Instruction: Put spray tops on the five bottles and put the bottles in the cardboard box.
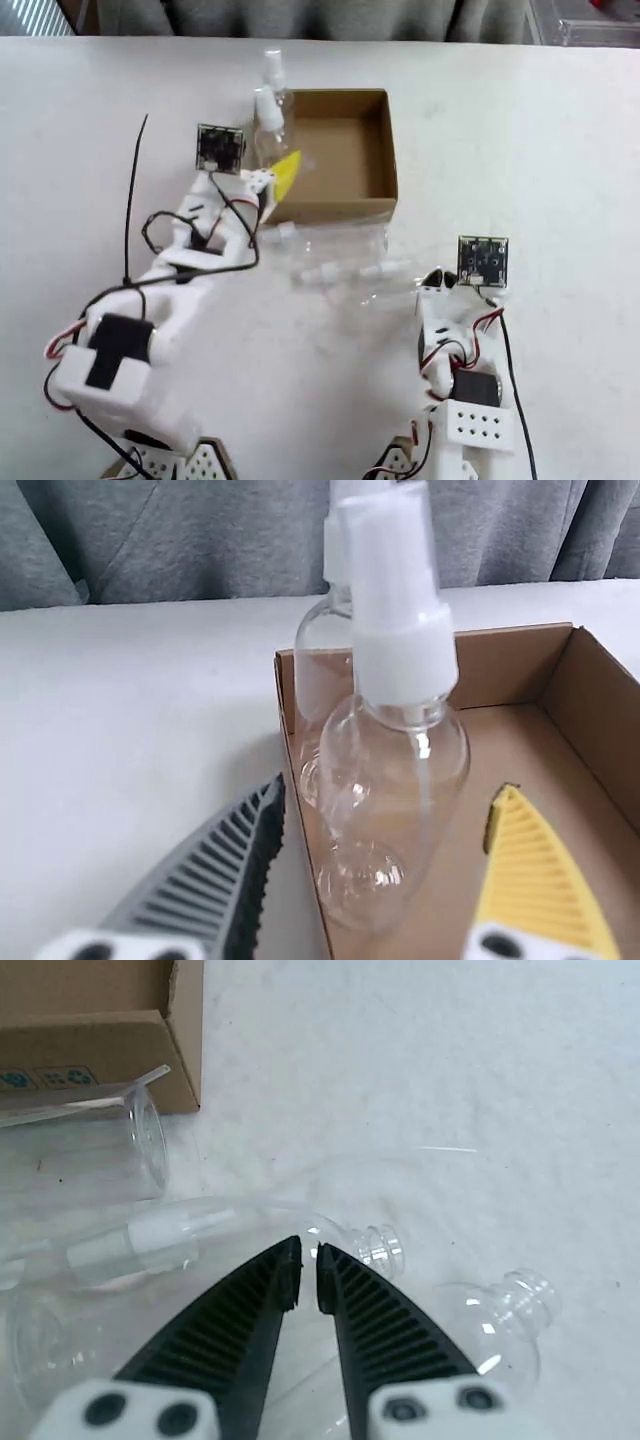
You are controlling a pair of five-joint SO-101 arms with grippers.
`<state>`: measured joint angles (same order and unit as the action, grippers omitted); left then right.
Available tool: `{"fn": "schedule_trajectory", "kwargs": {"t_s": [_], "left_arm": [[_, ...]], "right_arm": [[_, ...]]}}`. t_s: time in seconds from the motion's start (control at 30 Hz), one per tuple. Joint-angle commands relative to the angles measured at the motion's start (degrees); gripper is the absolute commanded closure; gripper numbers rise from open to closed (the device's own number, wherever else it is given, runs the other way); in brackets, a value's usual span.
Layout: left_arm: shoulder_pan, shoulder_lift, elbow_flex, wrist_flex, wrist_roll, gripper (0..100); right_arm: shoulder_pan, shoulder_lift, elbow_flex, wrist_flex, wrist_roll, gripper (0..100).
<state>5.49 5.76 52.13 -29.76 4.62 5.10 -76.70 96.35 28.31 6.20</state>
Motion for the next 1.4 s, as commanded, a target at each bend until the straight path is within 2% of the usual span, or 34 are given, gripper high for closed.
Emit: {"fn": "schedule_trajectory", "kwargs": {"t_s": [0.0, 0.4, 0.67, 0.83, 0.9, 1.1, 1.23, 1.3, 1.37], "left_arm": [[0.22, -9.89, 2.37, 6.59, 0.18, 69], [2.42, -36.26, 13.63, 29.54, 0.09, 69], [-3.21, -54.02, 16.09, 52.22, 0.62, 69], [-6.81, -66.07, 21.80, 62.77, 0.62, 69], [-7.34, -70.81, 25.49, 64.79, 0.62, 69], [-8.13, -83.12, 34.55, 68.75, 0.70, 69], [-7.78, -88.04, 40.18, 68.66, 4.84, 70], [-7.43, -89.80, 42.46, 68.31, 5.10, 72], [-7.52, -91.12, 42.81, 68.31, 4.57, 79]], "right_arm": [[0.13, 0.57, 0.79, 0.22, 0.70, 98.2], [0.13, 0.66, 0.79, 0.22, 0.70, 98.2], [0.48, 0.66, 0.79, 0.22, 0.70, 98.2], [0.48, 0.13, 0.79, 0.13, 0.79, 98.1], [0.57, 0.13, 0.79, 0.13, 0.97, 98.1], [0.57, 0.13, 0.79, 0.22, 9.14, 98.2], [0.75, 0.13, -0.97, 3.82, 9.58, 98.2], [2.59, 0.13, -3.08, 7.34, 9.58, 98.2], [4.62, 0.13, -4.04, 7.87, 9.23, 98.2]]}}
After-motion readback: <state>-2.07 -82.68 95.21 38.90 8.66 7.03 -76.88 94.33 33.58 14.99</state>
